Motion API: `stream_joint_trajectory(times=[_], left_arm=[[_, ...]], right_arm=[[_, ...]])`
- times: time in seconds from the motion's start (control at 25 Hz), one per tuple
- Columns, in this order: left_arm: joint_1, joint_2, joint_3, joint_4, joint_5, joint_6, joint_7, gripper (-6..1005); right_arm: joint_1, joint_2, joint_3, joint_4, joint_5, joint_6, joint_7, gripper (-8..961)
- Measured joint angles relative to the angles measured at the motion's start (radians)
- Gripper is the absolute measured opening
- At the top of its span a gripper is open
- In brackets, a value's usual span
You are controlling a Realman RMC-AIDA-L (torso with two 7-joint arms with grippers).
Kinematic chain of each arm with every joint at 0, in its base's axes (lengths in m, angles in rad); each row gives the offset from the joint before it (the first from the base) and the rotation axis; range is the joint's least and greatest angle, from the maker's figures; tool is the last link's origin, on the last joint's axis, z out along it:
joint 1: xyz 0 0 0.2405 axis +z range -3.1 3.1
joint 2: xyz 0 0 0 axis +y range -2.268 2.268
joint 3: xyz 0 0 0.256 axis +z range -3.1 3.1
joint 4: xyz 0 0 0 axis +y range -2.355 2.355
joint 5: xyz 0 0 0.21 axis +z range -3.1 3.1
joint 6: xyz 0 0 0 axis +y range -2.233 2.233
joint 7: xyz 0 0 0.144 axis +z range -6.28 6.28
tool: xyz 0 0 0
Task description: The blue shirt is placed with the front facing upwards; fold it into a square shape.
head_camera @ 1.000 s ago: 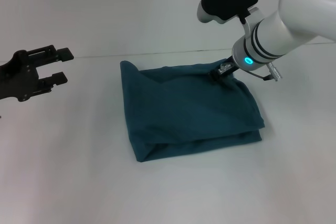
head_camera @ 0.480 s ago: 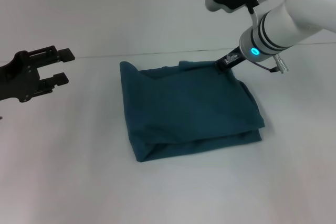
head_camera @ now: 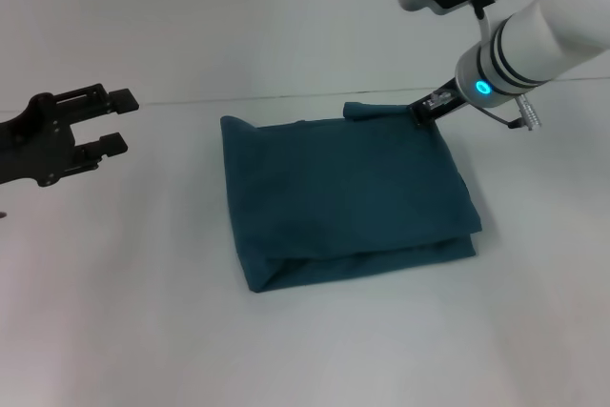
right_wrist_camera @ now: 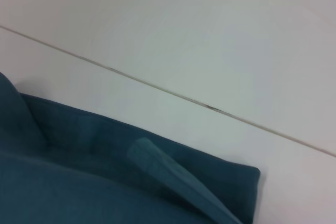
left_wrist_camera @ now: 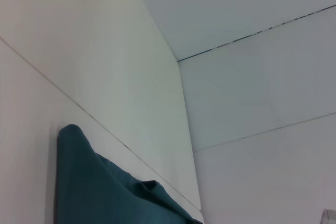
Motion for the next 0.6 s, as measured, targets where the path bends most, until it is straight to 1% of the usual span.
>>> stream_joint_trajectory(times=[0.16, 0.4, 0.6], left_arm=[[-0.004, 0.000, 0.000, 0.000, 0.000, -0.004, 0.000, 737], [-0.005, -0.001, 0.000, 0.000, 0.000, -0.008, 0.000, 739], [-0.002, -0.001, 0.000, 0.000, -0.008, -0.008, 0.000, 740]], right_arm=[[-0.006, -0.003, -0.001, 0.001, 0.000, -0.004, 0.000, 22], [-0.009, 0.000, 0.002, 0.007, 0.000, 0.000, 0.000, 30], [-0.014, -0.008, 0.007, 0.011, 0.001, 0.024, 0.023, 38]])
